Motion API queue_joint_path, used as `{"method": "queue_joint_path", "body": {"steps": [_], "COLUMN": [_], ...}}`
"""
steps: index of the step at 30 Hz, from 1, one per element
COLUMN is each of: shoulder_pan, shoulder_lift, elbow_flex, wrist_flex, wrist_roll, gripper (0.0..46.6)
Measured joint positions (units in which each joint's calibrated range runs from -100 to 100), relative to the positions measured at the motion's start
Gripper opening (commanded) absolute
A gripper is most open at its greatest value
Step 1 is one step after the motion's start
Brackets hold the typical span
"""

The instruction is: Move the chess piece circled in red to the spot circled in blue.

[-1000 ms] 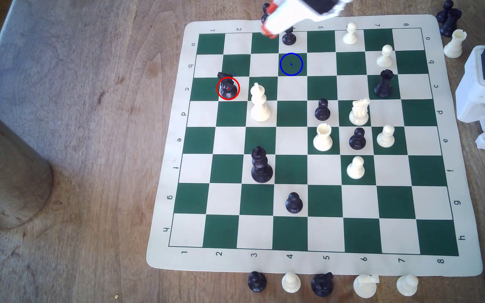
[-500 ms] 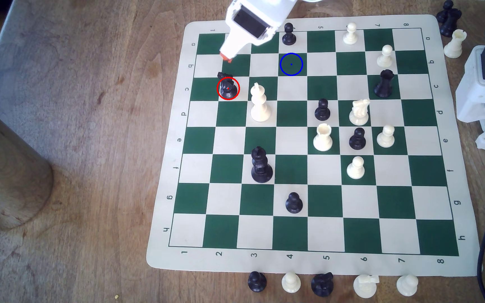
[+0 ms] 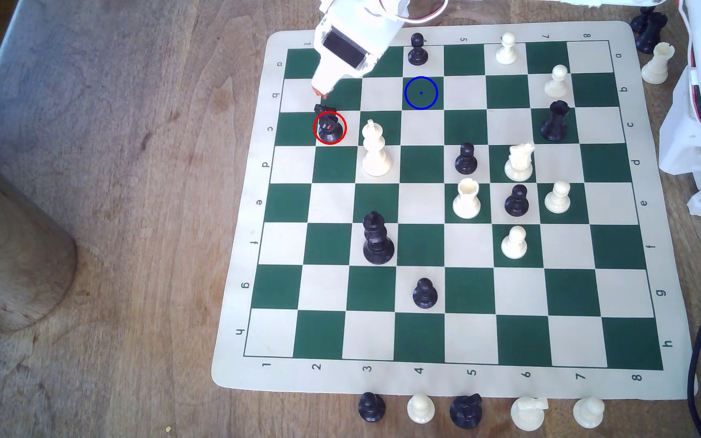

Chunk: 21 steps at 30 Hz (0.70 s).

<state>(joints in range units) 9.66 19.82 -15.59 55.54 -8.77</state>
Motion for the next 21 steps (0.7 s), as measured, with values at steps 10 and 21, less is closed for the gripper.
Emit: {"method": "queue_joint_path", "body": {"steps": [10, 21], "shoulder_pan": [-1.2, -1.3], "shoulder_lift": [4.1, 8.0], "elbow_flex": [-2.3, -2.7], "wrist_flex": [-2.1, -3.0], "wrist_roll": [-0.2, -0.9], "gripper": [15.8, 14.0]}}
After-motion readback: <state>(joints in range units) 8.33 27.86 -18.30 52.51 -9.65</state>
